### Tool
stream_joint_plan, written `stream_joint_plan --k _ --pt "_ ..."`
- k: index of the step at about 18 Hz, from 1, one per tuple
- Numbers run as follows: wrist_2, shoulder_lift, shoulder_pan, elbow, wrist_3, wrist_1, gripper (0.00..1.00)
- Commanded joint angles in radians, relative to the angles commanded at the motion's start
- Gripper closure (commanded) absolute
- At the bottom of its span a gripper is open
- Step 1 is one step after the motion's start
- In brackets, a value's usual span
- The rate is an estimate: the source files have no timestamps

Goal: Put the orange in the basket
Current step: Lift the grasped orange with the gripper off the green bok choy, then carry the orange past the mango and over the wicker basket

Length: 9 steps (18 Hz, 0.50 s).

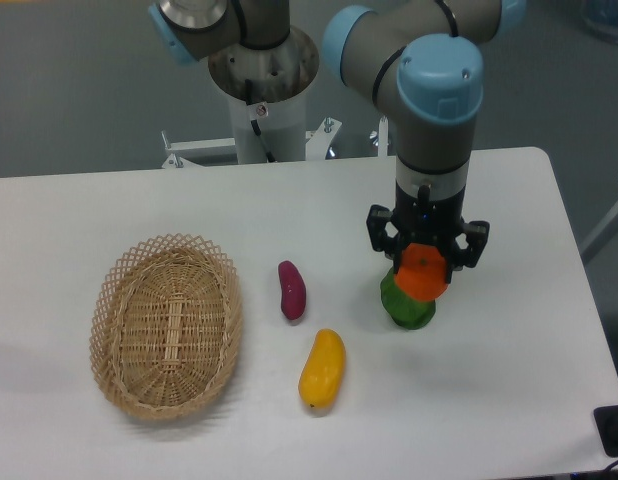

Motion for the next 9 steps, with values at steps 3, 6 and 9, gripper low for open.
stream_joint_plan --k 3,6,9 --pt "0.002 -0.029 -0.040 -0.002 -0.071 0.071 0.36" --pt "0.017 -0.067 -0.083 -0.006 -0.162 0.158 0.36" --pt "0.029 -0.084 -0.138 -0.006 -0.245 0.209 0.36"
